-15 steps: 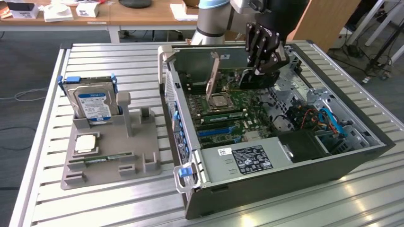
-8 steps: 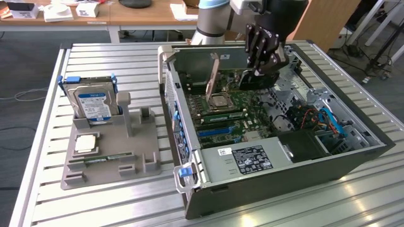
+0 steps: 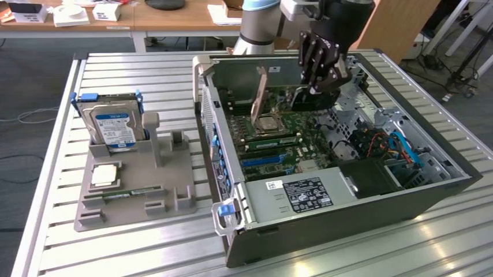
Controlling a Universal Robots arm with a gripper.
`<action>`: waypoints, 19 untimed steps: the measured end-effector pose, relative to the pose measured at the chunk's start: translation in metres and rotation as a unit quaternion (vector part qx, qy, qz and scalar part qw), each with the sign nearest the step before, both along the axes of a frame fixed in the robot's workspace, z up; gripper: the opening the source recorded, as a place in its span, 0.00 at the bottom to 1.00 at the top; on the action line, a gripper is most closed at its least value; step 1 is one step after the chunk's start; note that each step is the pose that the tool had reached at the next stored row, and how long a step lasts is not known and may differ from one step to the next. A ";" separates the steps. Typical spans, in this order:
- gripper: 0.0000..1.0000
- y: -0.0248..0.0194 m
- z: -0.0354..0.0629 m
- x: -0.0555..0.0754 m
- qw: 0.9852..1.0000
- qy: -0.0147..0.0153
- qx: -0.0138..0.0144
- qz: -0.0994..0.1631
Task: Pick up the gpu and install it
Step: 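Insert the gpu into the slot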
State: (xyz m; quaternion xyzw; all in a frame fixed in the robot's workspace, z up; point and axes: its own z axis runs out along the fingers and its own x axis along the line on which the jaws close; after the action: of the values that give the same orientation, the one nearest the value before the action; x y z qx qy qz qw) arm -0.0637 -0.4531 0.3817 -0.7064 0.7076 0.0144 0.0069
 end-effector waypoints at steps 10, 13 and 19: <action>0.27 0.0000 -0.0080 0.000 1.000 0.000 0.000 0.000; 0.27 0.0000 -0.0110 0.000 1.000 0.000 0.000 0.000; 0.27 0.0000 -0.0171 0.000 1.000 0.000 0.001 0.000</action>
State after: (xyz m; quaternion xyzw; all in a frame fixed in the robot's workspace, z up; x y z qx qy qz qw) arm -0.0637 -0.4531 0.3645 -0.7064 0.7076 0.0149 0.0074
